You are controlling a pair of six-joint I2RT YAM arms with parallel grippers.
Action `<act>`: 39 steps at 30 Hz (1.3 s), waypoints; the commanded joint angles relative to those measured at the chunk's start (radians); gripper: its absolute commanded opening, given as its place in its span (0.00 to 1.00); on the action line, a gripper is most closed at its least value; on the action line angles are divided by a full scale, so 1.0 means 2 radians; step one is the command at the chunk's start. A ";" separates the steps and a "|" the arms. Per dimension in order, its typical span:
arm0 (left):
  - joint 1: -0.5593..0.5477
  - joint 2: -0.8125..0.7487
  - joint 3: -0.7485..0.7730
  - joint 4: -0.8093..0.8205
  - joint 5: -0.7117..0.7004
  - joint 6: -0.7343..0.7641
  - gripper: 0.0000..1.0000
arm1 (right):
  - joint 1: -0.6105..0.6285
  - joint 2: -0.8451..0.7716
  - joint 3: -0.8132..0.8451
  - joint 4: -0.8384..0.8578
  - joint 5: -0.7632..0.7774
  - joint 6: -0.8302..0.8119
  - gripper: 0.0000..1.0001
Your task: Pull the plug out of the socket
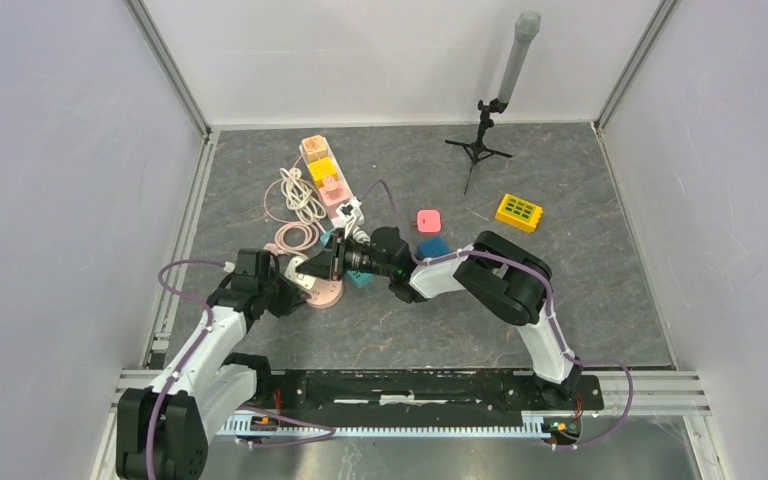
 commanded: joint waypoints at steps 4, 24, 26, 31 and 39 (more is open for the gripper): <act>0.001 0.004 -0.015 -0.043 -0.047 0.016 0.23 | -0.015 -0.070 -0.013 -0.030 0.041 -0.060 0.00; 0.001 0.013 0.217 -0.134 0.011 0.162 1.00 | -0.131 -0.379 -0.139 -0.460 0.298 -0.258 0.00; 0.001 0.011 0.220 -0.139 0.016 0.182 1.00 | -0.168 -0.417 -0.178 -0.480 0.303 -0.243 0.00; 0.002 0.005 0.215 -0.143 0.044 0.221 1.00 | -0.235 -0.500 -0.268 -0.494 0.274 -0.210 0.00; 0.002 -0.010 0.195 -0.124 0.094 0.247 1.00 | -0.283 -0.562 -0.391 -0.399 0.139 -0.114 0.00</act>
